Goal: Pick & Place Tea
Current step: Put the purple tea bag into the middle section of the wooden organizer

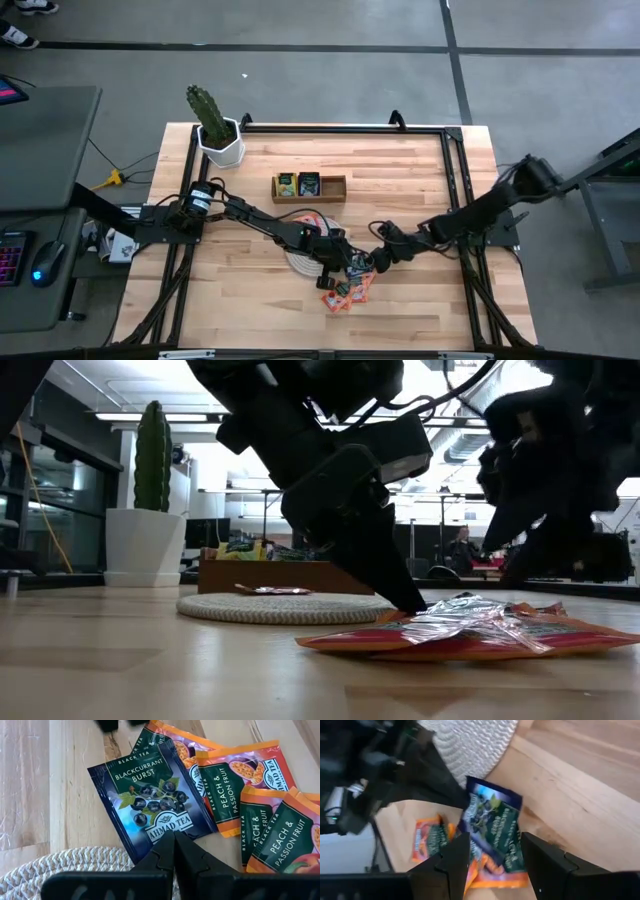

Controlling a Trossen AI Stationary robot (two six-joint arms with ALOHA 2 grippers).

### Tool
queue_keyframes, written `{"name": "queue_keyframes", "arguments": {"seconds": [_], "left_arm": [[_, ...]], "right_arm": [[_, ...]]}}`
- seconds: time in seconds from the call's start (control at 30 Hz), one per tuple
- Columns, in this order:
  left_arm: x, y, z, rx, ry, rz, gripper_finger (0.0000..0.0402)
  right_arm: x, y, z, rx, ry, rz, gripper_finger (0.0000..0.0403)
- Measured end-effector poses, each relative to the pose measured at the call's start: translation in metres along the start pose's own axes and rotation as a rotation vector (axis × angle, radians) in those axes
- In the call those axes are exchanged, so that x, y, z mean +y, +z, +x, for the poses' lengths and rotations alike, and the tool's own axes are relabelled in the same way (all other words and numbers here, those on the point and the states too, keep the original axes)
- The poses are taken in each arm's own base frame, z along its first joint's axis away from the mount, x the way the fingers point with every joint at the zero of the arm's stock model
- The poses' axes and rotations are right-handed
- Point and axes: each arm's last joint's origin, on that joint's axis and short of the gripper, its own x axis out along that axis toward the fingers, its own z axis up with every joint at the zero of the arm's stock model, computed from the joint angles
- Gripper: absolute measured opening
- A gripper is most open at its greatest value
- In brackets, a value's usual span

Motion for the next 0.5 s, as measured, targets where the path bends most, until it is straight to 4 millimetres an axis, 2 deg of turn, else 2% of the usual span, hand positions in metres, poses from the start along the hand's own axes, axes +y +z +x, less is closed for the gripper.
{"name": "queue_keyframes", "arguments": {"seconds": [0.27,0.5], "left_arm": [[0.000,0.000,0.000,0.003,0.001,0.000,0.0000],[0.000,-0.001,0.000,0.004,0.000,0.000,0.0000]], "right_arm": [[-0.009,0.005,0.014,-0.009,-0.037,0.011,0.0172],[-0.014,0.013,0.025,0.050,-0.019,0.000,0.0171]]}}
